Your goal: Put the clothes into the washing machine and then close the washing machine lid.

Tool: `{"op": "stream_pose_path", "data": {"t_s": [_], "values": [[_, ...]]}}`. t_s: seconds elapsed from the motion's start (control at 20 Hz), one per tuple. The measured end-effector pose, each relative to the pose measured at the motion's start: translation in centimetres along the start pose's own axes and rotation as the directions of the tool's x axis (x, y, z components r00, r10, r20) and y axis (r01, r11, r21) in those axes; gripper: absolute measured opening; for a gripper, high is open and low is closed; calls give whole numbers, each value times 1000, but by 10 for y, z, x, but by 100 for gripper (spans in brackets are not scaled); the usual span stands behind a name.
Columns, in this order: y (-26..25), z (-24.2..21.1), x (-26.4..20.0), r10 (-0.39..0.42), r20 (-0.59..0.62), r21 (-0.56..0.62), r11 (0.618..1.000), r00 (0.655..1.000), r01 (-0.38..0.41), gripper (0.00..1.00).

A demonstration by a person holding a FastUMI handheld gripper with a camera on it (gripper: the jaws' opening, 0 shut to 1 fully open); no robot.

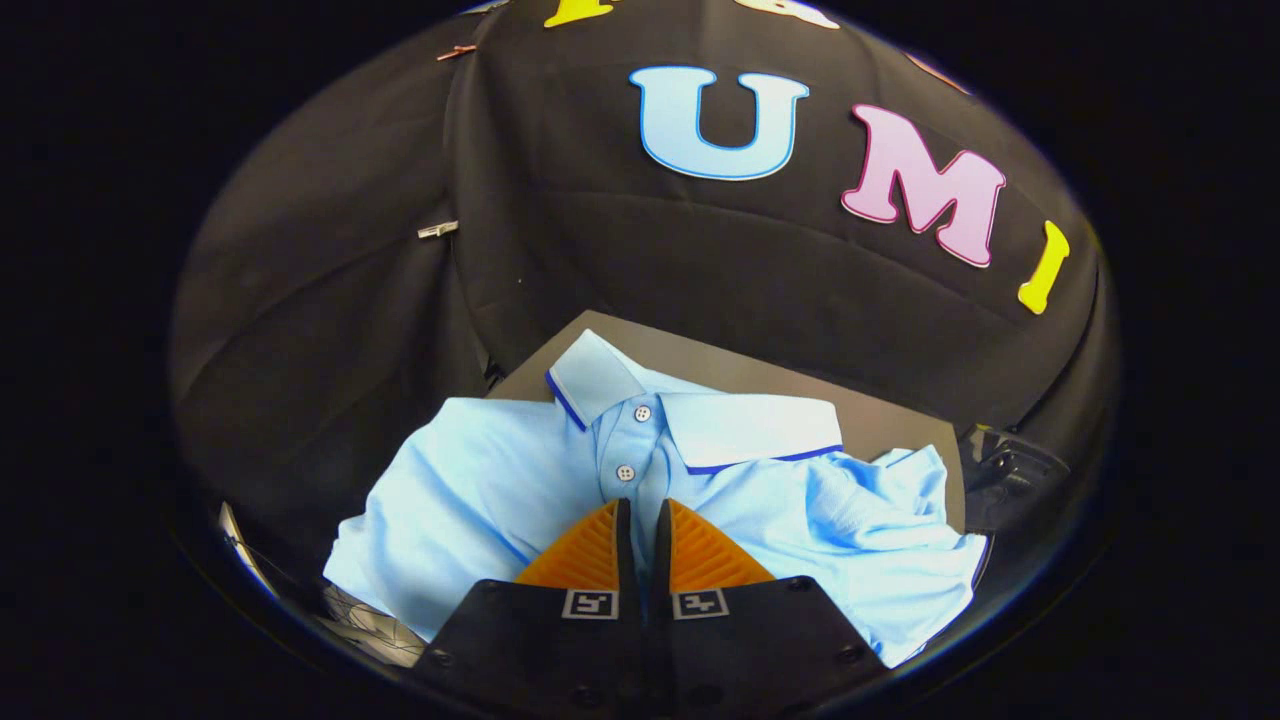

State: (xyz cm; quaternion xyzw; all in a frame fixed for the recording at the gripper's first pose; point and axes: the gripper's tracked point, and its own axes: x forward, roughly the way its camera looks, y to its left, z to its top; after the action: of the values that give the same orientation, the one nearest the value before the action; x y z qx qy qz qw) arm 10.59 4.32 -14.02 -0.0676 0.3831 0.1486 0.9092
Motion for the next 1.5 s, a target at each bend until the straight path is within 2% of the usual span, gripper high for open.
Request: {"op": "stream_pose_path", "data": {"t_s": [0.3, 0.8, 1.2, 1.5], "values": [[-3, 11, -19, 29, 54, 105, 994, 998, -35, 5], [-21, -3, -31, 15, 54, 132, 991, 998, -22, 5], [-69, -24, -53, -51, 48, 145, 988, 998, 44, 5], [-113, -34, -71, -33, 73, 191, 981, 997, 18, 5]]}}
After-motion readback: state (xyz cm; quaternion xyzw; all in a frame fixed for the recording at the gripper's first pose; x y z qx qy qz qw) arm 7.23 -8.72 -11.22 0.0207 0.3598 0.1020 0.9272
